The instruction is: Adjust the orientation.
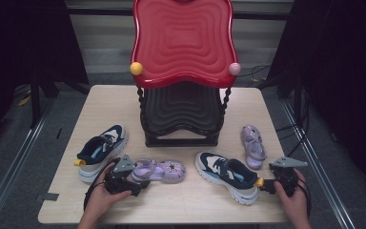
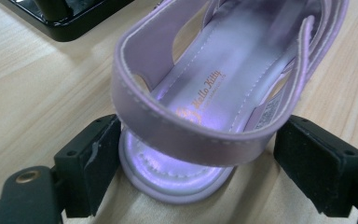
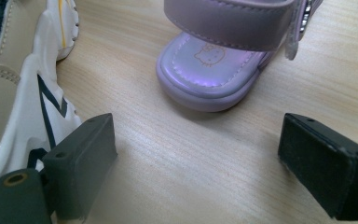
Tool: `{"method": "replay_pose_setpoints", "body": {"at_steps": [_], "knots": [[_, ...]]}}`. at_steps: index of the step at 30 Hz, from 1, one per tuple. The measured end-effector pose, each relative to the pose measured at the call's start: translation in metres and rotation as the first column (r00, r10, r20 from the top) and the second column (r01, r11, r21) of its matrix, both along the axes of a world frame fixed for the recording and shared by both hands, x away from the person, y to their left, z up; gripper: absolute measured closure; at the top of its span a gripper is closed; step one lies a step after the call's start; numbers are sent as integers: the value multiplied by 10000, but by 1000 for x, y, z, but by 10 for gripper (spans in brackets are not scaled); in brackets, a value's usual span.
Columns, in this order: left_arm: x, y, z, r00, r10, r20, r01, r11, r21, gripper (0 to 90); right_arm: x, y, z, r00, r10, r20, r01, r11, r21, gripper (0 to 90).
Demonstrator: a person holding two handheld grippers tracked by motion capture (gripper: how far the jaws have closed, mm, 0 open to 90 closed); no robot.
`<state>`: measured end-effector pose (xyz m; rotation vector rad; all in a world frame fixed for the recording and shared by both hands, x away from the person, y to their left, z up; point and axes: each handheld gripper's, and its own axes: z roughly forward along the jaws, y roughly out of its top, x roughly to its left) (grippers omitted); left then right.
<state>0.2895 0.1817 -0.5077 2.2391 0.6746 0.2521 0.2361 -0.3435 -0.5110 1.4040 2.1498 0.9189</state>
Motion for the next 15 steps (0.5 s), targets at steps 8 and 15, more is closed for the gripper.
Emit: {"method": "replay_pose_setpoints", "body": {"at_steps": [8, 15], "knots": [[-14, 4, 1, 9993, -141, -350, 129, 9994, -336, 164, 0, 0, 0, 10000, -2, -3, 2, 10000, 0, 105], [-25, 5, 2, 9995, -131, -295, 122, 9995, -291, 186, 0, 0, 0, 10000, -13, -15, 13, 10000, 2, 105]]}}
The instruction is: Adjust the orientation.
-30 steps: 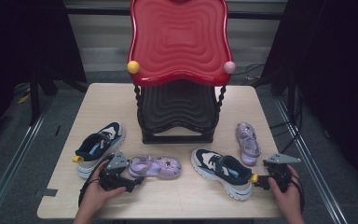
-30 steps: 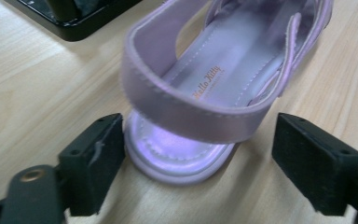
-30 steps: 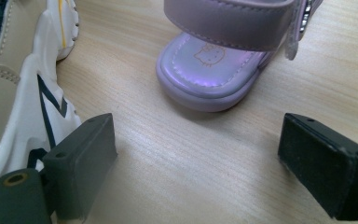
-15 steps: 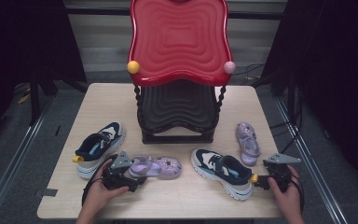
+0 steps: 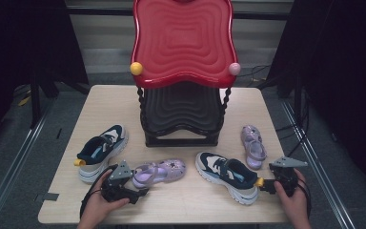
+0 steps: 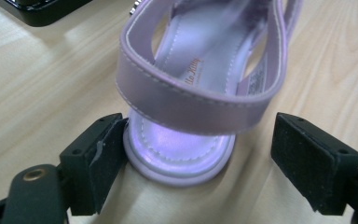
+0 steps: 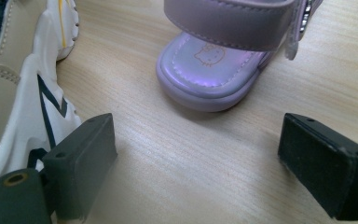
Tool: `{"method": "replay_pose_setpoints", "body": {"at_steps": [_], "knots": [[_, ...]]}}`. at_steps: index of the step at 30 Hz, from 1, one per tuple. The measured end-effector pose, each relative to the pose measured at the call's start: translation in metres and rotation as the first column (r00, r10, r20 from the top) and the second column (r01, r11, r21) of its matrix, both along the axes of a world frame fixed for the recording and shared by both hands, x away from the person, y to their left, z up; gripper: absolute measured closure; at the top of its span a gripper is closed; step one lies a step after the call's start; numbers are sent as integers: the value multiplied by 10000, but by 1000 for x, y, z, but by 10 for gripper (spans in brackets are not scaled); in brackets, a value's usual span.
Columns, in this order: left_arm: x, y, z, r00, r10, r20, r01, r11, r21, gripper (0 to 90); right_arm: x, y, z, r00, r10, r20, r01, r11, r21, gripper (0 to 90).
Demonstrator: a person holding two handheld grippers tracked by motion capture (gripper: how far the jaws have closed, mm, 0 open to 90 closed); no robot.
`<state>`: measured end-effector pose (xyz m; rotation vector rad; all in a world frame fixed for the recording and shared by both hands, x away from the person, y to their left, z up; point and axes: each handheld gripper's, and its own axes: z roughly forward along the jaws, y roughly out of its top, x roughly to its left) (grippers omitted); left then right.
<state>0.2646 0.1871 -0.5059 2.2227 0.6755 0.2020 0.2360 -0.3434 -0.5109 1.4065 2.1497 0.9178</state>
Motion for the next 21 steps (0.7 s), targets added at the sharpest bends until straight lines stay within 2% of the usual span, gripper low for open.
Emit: {"method": "replay_pose_setpoints", "body": {"at_steps": [2, 3, 7, 9, 13, 15, 18, 21], "knots": [[-2, 0, 0, 9999, 53, 97, -54, 9999, 96, 186, 0, 0, 0, 10000, 16, 13, -16, 10000, -3, 104], [-1, -1, 1, 9994, 69, 336, -77, 9997, 228, 184, 0, 0, 0, 10000, 5, 4, -5, 10000, -2, 105], [2, -3, 1, 9990, 122, 424, -128, 9998, 138, 170, 0, 0, 0, 10000, 3, 2, -3, 10000, -2, 105], [3, -5, 1, 9992, 129, 379, -138, 9996, 231, 161, 0, 0, 0, 10000, 2, 1, -2, 10000, 0, 105], [10, -9, 2, 9988, 176, 450, -177, 9998, 28, 156, 0, 0, 0, 10000, 23, 17, -23, 10000, -6, 104], [14, -11, 1, 9986, 49, 526, -58, 9998, 177, 157, 0, 0, 0, 10000, 8, -2, -8, 10000, -4, 104], [15, -12, -1, 9991, 28, 418, -28, 10000, 8, 157, 0, 0, 0, 10000, 9, 1, -9, 10000, -2, 104], [16, -15, -1, 9985, -175, 520, 171, 9998, 97, 156, 0, 0, 0, 10000, -2, -20, 3, 10000, 12, 104]]}}
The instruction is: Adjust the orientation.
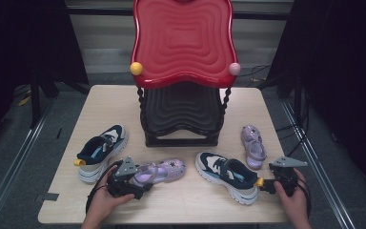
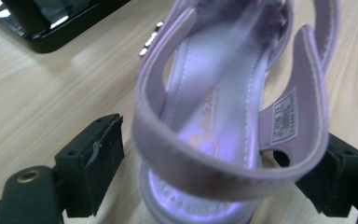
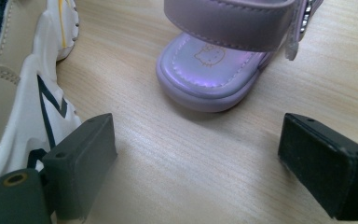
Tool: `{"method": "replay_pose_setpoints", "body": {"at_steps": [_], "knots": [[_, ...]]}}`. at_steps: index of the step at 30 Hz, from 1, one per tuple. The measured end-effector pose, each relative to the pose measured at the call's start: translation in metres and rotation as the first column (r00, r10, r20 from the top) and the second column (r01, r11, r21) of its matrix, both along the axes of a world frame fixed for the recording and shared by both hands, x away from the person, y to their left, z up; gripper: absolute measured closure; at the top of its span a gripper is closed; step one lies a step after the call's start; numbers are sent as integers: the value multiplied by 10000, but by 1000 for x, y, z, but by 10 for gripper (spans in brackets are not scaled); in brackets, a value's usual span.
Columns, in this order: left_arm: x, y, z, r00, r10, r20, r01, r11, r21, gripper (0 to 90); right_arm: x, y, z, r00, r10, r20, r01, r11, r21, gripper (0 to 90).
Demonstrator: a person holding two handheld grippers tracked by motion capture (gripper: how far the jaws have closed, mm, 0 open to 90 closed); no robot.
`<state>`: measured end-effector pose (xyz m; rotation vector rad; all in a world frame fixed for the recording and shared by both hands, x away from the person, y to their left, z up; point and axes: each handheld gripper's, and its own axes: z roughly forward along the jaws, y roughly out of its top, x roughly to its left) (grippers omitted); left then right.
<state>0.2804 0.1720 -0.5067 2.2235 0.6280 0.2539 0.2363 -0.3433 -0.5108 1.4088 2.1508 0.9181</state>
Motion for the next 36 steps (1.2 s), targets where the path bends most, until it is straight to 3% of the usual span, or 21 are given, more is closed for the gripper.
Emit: {"method": "replay_pose_setpoints", "body": {"at_steps": [2, 3, 7, 10, 15, 18, 36], "knots": [[1, -3, -1, 9999, -78, -79, 78, 10000, -1, 156, 0, 0, 0, 10000, 3, 1, -3, 10000, -3, 103], [3, -7, -1, 9999, -114, -70, 116, 9996, 272, 154, 0, 0, 0, 10000, 4, 2, -4, 10000, -5, 103], [5, -9, -1, 9997, -132, -191, 137, 9996, 234, 153, 0, 0, 0, 10000, 5, 1, -5, 10000, -5, 103], [6, -9, -1, 9997, -129, -200, 132, 9998, 168, 163, 0, 0, 0, 10000, 3, 1, -3, 10000, -5, 103], [5, -8, -1, 9997, -224, -93, 225, 9997, 48, 288, 0, 0, 0, 10000, -29, -15, 29, 10000, 9, 103], [4, -8, -1, 9994, -333, -81, 333, 9994, -39, 309, 0, 0, 0, 10000, -26, -19, 26, 10000, -5, 103], [1, -1, 3, 9993, -311, 225, 322, 9982, -508, 348, 0, 0, 0, 10000, -9, -13, 9, 10000, 6, 103]]}}
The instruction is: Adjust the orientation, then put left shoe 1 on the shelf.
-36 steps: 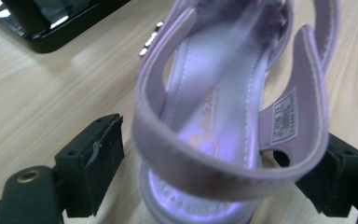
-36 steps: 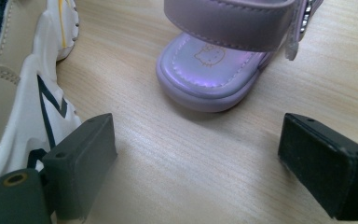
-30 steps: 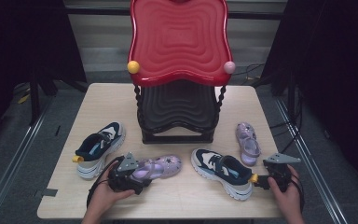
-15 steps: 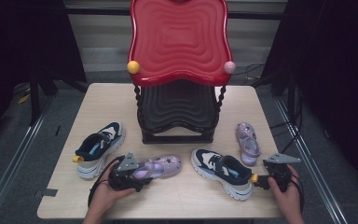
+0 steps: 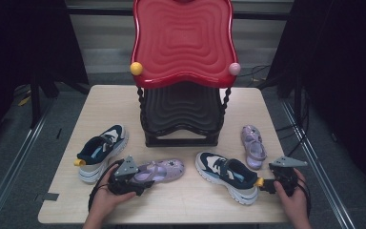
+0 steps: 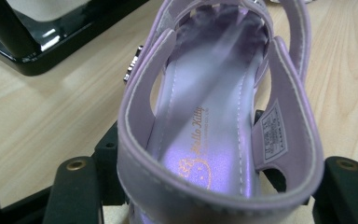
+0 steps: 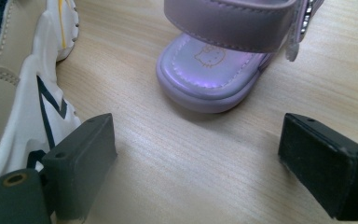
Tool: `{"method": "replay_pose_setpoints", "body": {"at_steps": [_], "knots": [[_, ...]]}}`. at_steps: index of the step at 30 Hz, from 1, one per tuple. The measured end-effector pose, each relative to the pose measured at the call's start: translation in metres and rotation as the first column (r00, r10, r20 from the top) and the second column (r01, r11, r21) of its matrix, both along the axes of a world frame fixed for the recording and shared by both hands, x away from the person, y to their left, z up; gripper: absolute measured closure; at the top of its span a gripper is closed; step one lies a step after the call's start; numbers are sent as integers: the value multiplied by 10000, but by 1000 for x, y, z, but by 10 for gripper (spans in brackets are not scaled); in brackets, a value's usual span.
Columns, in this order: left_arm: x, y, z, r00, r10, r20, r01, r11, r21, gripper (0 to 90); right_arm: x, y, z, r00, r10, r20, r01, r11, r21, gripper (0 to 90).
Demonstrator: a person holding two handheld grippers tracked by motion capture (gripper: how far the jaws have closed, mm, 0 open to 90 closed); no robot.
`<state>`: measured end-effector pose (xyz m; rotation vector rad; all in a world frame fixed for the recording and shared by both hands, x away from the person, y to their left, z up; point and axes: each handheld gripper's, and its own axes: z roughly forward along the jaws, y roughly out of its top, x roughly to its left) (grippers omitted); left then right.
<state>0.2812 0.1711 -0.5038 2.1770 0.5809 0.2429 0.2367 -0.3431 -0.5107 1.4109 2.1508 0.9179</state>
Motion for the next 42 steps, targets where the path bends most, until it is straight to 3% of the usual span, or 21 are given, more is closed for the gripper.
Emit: {"method": "replay_pose_setpoints", "body": {"at_steps": [9, 11, 17, 19, 23, 26, 27, 33, 39, 41, 42], "knots": [[-1, 4, 4, 9997, 193, 148, -185, 9983, -557, 360, 0, 0, 0, 10000, 1, 2, -1, 10000, 0, 103], [-1, 4, 6, 9994, 248, 258, -236, 9987, -453, 362, 0, 0, 0, 10000, 0, 2, 0, 10000, -1, 103], [-2, 6, 10, 9990, 287, 353, -258, 9965, -791, 365, 0, 0, 0, 10000, 1, 1, -1, 10000, 0, 103], [-2, 7, 12, 9979, 366, 529, -328, 9970, -707, 366, 0, 0, 0, 10000, 1, 1, -1, 10000, 0, 103], [-4, 8, 19, 9968, 497, 629, -427, 9932, -1080, 367, 0, 0, 0, 10000, 1, 1, -1, 10000, 1, 103], [-6, 9, 26, 9937, 621, 929, -499, 9905, -1282, 368, 0, 0, 0, 10000, 5, 2, -5, 10000, 2, 103], [-8, 9, 29, 9922, 758, 988, -601, 9865, -1525, 368, 0, 0, 0, 10000, 5, 4, -5, 10000, 1, 103], [-11, 8, 38, 9844, 1057, 1406, -794, 9802, -1812, 368, 0, 0, 0, 10000, 5, 2, -5, 10000, 0, 103], [-12, 5, 44, 9781, 1324, 1608, -959, 9715, -2166, 368, 0, 0, 0, 10000, 3, 2, -3, 10000, 1, 103], [-13, 4, 47, 9746, 1392, 1755, -976, 9691, -2265, 368, 0, 0, 0, 10000, 5, 2, -5, 10000, 0, 103], [-13, 4, 50, 9702, 1537, 1873, -1054, 9638, -2451, 369, 0, 0, 0, 10000, 5, 5, -5, 10000, -2, 103]]}}
